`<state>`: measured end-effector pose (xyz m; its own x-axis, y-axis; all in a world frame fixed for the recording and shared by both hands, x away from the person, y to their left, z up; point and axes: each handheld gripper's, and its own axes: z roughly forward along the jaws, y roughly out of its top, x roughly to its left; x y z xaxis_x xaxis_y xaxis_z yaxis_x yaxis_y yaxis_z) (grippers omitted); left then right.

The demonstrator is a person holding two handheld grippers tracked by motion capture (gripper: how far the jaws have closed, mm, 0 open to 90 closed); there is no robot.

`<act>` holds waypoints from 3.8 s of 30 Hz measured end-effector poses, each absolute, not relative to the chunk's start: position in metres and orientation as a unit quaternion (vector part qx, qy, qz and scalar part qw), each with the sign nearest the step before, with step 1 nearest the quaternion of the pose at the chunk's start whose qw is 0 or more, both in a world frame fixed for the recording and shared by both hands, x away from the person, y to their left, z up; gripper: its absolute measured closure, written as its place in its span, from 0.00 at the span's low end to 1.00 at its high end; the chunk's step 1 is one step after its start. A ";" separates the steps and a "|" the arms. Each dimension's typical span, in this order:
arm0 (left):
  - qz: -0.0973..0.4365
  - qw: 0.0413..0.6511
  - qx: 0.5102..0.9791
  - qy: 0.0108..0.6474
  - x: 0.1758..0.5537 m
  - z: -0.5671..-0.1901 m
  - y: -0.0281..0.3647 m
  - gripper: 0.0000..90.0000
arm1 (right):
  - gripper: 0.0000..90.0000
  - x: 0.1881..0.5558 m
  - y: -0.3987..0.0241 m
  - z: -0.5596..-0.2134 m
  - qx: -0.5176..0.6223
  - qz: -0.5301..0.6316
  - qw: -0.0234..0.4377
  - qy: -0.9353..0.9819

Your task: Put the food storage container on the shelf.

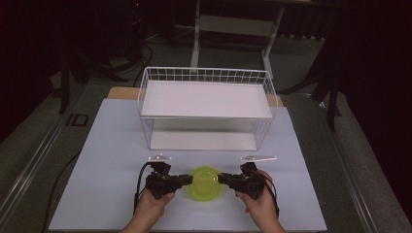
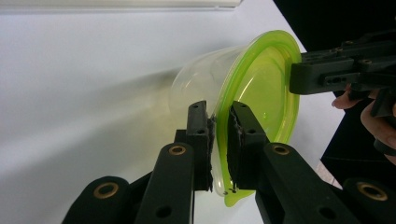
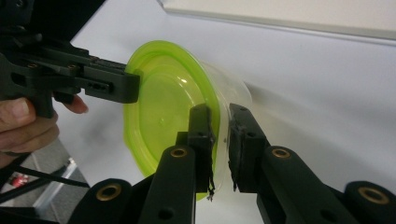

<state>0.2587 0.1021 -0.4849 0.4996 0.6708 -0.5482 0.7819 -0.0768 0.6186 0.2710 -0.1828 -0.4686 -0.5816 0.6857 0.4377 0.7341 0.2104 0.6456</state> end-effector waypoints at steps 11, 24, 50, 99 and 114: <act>-0.046 0.493 0.725 0.479 0.264 -0.450 0.107 0.90 | 0.89 0.267 -0.182 -0.433 -0.427 -0.470 -0.024 -0.772; -0.031 0.507 0.723 0.467 0.282 -0.400 0.111 0.90 | 0.89 0.282 -0.179 -0.390 -0.425 -0.488 -0.047 -0.761; -0.002 0.528 0.726 0.440 0.346 -0.295 0.112 0.90 | 0.88 0.329 -0.174 -0.295 -0.448 -0.516 -0.096 -0.724; 0.020 0.494 0.702 0.512 0.429 -0.309 0.109 0.65 | 0.71 0.415 -0.152 -0.299 -0.501 -0.467 -0.106 -0.721; 0.093 0.532 0.694 0.476 0.392 -0.303 0.131 0.54 | 1.00 0.368 -0.158 -0.296 -0.449 -0.502 -0.128 -0.728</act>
